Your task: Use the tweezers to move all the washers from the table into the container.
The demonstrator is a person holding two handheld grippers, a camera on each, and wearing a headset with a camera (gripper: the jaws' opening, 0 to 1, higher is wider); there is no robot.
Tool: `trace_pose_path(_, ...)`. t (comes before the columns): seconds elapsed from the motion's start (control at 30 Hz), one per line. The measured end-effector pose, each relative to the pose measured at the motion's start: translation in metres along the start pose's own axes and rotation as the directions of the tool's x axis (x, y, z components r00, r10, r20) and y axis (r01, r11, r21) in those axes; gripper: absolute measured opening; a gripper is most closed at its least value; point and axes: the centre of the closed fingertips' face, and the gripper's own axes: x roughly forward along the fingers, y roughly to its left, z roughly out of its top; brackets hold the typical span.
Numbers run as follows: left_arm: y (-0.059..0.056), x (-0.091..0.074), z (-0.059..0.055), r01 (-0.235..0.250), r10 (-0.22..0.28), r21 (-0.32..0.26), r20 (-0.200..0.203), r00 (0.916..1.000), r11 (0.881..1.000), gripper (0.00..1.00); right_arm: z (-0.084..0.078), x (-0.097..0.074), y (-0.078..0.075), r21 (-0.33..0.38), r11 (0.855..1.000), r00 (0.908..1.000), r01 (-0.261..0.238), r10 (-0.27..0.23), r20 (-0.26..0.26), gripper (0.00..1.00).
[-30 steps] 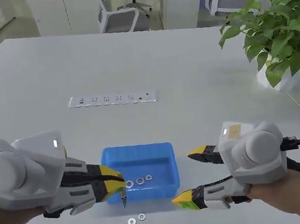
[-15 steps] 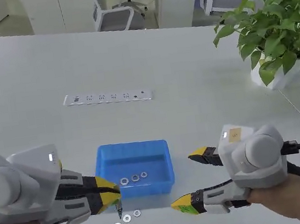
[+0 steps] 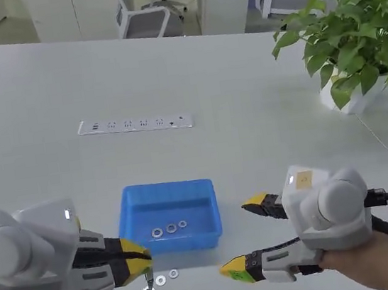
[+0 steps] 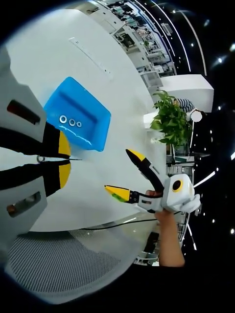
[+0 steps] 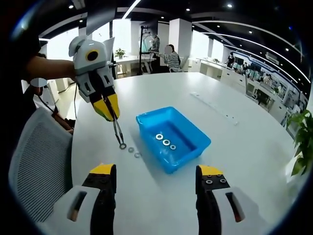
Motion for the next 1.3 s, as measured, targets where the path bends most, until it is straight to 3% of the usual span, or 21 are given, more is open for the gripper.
trace_pose_path(0.27,0.0,0.003,-0.007,0.007,-0.007,-0.007,-0.013,0.9999,1.0,0.06,-0.003,-0.001,0.0,0.003,1.0,1.0,0.001,-0.001,-0.008,0.66)
trace_pose_path(0.63,0.0,0.003,-0.004,0.007,-0.007,-0.024,-0.002,1.0,1.0,0.06,-0.005,0.0,0.001,0.001,1.0,0.9998,-0.006,0.006,-0.017,0.66)
trace_pose_path(0.87,0.001,0.005,-0.008,0.007,-0.007,-0.027,-0.008,0.9999,1.0,0.06,-0.005,0.001,0.002,-0.001,1.0,0.9998,-0.009,0.009,-0.018,0.66)
trace_pose_path(1.17,0.001,0.004,-0.012,0.014,-0.014,-0.033,-0.008,0.9999,0.999,0.06,-0.005,0.004,0.008,-0.021,0.999,0.999,-0.042,0.042,-0.012,0.64)
trace_pose_path(1.3,0.001,0.003,-0.012,0.02,-0.02,-0.028,-0.011,0.9997,0.999,0.06,0.001,0.008,0.014,-0.058,0.996,0.9969,-0.075,0.076,0.018,0.6)
